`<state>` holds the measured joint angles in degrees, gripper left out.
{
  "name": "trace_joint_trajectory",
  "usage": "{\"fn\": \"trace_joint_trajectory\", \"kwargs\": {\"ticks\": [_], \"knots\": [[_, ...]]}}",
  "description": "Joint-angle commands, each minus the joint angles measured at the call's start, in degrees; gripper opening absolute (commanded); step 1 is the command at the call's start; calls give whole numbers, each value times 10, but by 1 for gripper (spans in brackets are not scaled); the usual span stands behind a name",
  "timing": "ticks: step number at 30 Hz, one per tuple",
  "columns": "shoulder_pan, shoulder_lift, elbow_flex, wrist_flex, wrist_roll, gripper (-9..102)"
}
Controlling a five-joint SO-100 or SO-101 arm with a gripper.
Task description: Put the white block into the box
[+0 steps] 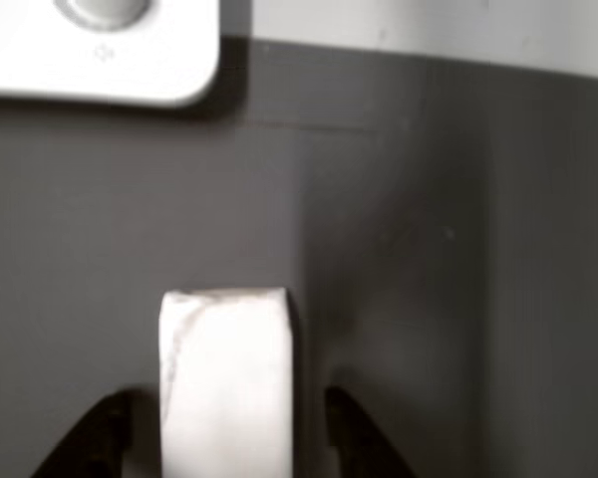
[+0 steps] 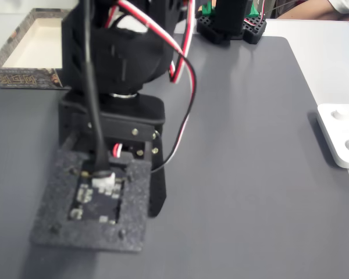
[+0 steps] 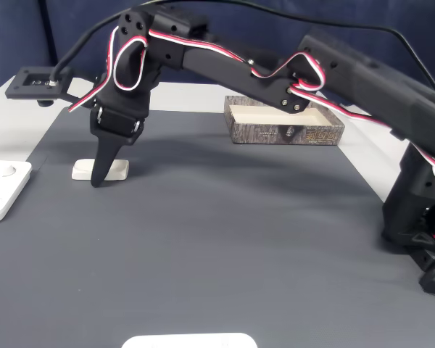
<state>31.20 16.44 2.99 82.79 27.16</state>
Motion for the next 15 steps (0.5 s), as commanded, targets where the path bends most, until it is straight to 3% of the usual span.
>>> {"fn": "trace_joint_trajectory", "kwargs": {"ticks": [1, 15], "knots": [[9, 6, -41, -10, -5, 27], [6, -5, -56, -12, -12, 31]]}}
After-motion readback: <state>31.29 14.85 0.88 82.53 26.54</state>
